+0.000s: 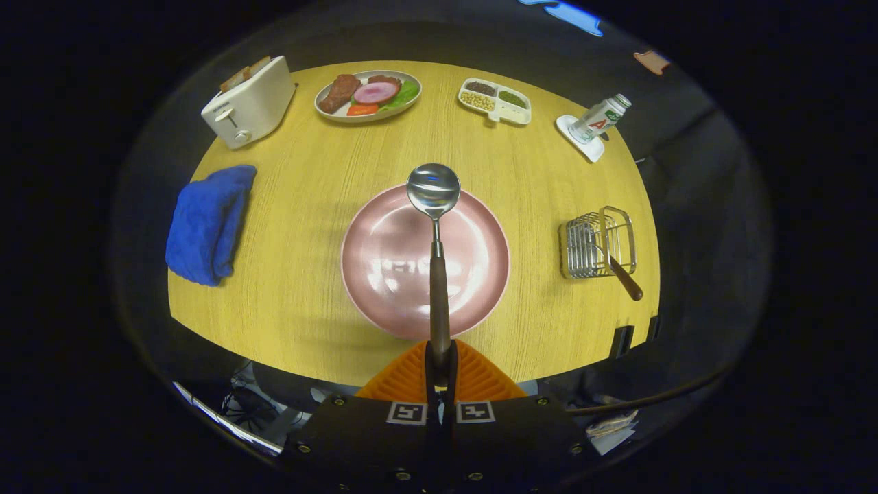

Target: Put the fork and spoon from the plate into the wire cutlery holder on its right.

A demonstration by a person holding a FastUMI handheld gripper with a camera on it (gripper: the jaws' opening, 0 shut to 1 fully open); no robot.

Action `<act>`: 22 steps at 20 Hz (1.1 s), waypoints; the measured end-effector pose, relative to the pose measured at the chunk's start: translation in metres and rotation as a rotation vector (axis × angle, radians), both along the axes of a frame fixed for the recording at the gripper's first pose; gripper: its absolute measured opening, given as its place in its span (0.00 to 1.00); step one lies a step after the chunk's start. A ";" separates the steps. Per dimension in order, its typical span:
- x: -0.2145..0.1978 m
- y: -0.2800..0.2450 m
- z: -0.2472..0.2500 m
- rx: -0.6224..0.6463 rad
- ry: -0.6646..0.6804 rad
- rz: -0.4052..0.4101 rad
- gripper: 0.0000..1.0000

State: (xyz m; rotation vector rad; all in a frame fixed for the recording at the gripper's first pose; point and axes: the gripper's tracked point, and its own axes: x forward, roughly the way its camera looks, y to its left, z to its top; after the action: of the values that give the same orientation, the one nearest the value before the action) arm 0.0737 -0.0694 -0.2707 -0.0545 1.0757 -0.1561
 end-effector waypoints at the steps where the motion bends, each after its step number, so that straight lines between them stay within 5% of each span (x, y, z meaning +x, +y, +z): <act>1: -0.001 -0.010 0.005 0.000 -0.004 -0.020 0.02; 13: -0.015 -0.150 0.033 -0.013 0.006 -0.277 0.02; 22: -0.022 -0.202 0.016 -0.016 0.072 -0.300 0.02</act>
State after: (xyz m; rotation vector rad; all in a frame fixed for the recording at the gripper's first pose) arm 0.0519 -0.2714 -0.2547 0.0879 1.1507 -0.4355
